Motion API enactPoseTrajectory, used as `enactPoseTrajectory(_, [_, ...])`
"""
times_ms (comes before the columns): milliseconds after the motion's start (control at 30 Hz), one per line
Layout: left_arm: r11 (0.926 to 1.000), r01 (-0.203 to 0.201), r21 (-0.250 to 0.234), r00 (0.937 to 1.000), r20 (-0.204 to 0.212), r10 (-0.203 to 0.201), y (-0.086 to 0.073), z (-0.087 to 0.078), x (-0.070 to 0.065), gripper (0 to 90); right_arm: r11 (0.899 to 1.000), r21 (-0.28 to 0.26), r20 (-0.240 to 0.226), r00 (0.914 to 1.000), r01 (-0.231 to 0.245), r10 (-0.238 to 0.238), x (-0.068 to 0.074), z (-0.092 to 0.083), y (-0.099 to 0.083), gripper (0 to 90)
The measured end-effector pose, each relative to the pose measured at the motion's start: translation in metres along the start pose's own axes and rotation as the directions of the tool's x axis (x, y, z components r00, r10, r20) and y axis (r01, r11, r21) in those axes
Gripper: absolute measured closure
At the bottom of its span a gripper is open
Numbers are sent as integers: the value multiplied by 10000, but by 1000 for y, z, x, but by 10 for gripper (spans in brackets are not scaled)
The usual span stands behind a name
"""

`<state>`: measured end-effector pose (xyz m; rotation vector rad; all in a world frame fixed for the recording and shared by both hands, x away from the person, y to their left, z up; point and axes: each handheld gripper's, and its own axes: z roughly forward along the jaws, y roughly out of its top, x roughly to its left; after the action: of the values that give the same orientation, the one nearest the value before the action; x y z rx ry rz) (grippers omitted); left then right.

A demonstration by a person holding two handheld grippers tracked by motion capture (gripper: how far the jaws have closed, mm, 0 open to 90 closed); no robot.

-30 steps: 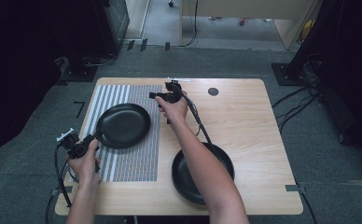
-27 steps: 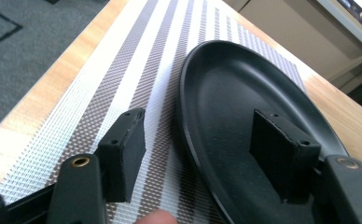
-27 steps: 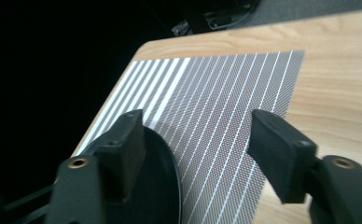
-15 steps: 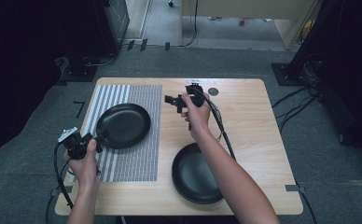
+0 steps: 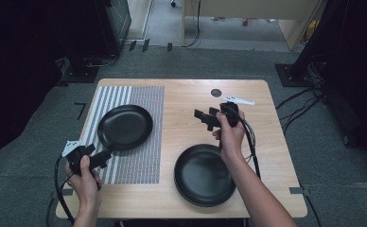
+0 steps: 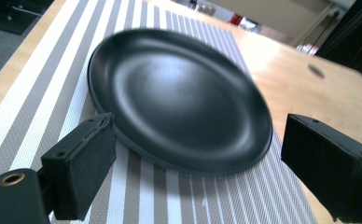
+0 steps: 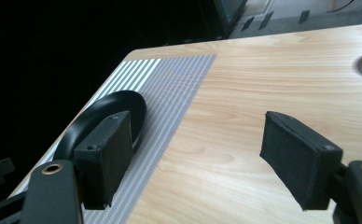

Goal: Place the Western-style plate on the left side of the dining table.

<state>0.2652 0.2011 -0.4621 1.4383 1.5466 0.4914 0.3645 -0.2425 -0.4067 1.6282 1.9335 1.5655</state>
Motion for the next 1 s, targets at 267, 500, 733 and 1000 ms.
enactPoseTrajectory(267, [9982, -534, -287, 9958, -761, 511, -19, -19, 2, 93, 9989, -462, 359, 9994, 37, -20, -25, -54, -27, 238])
enactPoseTrajectory(500, [9928, -1159, -300, 9867, -1179, 1117, -38, -27, 1, 59, 9987, -461, 750, 9970, 214, -179, -42, -96, -53, 231])
enactPoseTrajectory(733, [9879, -1552, -44, 9803, -1241, 1535, -50, -37, 6, 21, 9947, -1006, 1340, 9910, 190, -54, -62, -139, -81, 232])
enactPoseTrajectory(1000, [9883, -1474, 397, 9831, -1039, 1508, -63, -45, 21, 0, 9876, -1568, 2252, 9736, -12, 369, -92, -188, -109, 234])
